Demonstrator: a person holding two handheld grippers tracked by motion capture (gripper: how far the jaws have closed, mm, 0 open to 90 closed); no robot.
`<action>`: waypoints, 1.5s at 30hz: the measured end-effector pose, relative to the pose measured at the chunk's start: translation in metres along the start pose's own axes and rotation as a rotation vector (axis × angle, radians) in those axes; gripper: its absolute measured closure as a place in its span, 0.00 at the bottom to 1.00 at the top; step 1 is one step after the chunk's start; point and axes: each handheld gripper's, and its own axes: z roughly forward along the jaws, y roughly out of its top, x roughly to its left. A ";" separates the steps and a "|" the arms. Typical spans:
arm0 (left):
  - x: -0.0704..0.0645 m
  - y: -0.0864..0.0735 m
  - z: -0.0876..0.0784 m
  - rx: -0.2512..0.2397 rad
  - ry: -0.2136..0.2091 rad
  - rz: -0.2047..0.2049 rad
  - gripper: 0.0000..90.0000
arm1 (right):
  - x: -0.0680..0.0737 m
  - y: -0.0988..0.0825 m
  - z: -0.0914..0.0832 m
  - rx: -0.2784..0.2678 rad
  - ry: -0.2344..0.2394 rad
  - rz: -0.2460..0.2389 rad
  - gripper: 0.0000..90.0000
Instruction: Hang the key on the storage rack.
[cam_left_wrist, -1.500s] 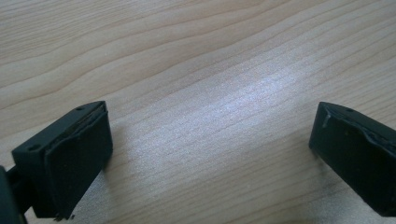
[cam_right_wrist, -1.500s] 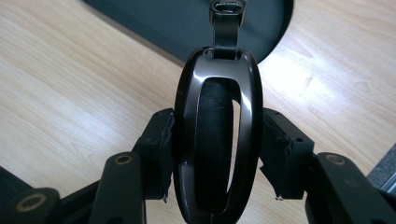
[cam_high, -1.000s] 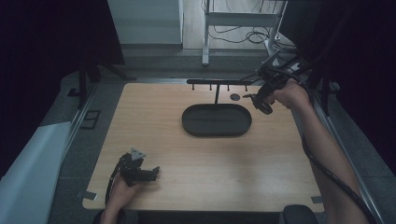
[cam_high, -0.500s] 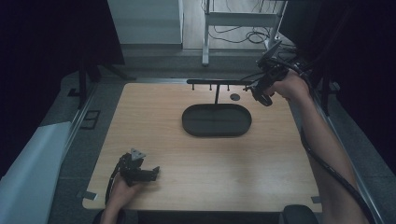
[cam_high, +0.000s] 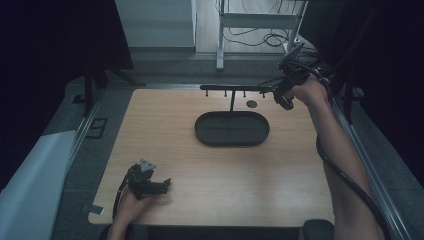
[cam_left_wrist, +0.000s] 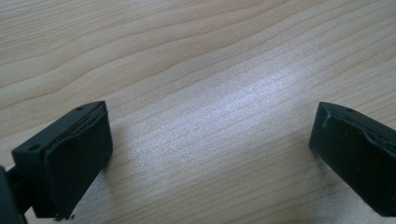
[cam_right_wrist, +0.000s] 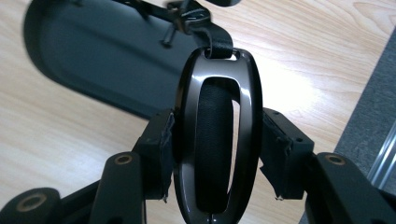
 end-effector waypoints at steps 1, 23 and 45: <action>0.000 0.000 0.000 0.000 0.000 0.000 0.00 | -0.001 0.000 0.002 0.002 -0.008 0.005 0.55; 0.000 0.000 0.000 -0.004 0.002 0.001 0.00 | -0.007 -0.001 0.071 0.008 -0.066 0.019 0.55; 0.000 0.000 0.000 -0.001 0.001 0.001 0.00 | 0.025 0.002 0.124 -0.037 -0.068 -0.063 0.56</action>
